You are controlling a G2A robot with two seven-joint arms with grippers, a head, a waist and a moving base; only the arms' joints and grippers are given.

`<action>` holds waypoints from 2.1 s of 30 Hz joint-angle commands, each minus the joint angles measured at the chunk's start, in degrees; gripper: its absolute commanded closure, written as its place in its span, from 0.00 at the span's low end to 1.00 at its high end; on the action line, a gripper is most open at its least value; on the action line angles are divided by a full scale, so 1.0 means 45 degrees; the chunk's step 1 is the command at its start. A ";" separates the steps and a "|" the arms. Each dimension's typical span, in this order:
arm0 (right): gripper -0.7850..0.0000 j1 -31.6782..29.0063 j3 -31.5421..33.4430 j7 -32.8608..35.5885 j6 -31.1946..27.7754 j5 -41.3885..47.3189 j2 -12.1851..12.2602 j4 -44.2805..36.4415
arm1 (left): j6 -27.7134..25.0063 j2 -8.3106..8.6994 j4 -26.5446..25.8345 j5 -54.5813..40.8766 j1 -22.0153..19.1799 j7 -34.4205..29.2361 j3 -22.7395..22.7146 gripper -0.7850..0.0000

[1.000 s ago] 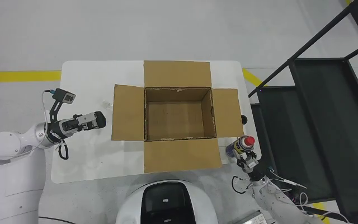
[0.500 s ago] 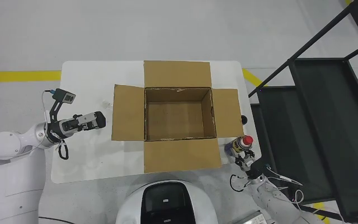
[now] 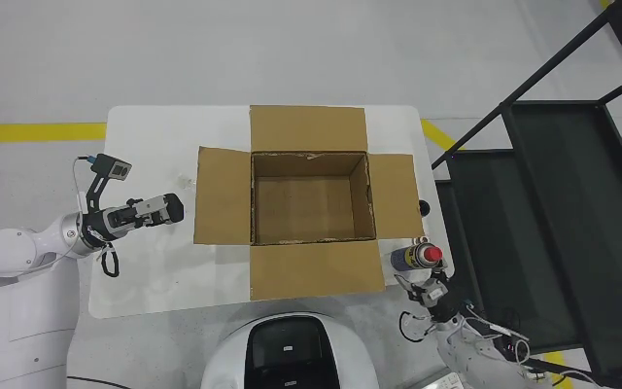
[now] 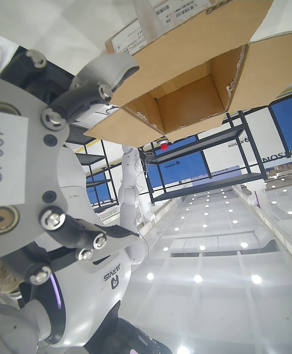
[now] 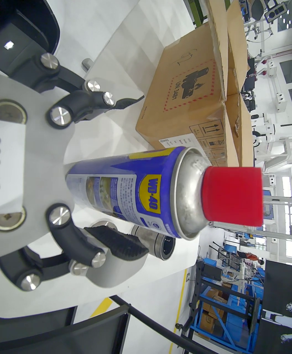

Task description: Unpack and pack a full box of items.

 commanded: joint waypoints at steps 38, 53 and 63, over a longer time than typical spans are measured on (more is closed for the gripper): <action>0.00 -0.1304 0.1216 0.0573 0.0254 -0.0456 0.0718 -0.2352 | 0.0000 0.0000 0.0000 -0.0001 0.0000 0.0000 0.0000 0.00; 0.00 -0.1267 0.1706 0.2969 -0.0398 -0.0534 0.0807 -0.2972 | 0.0000 0.0000 0.0000 -0.0001 0.0000 0.0000 0.0000 0.00; 0.67 -0.0785 0.1703 0.3894 -0.0720 -0.0005 0.0559 -0.2554 | 0.0000 0.0000 0.0000 -0.0001 0.0000 0.0000 0.0000 0.00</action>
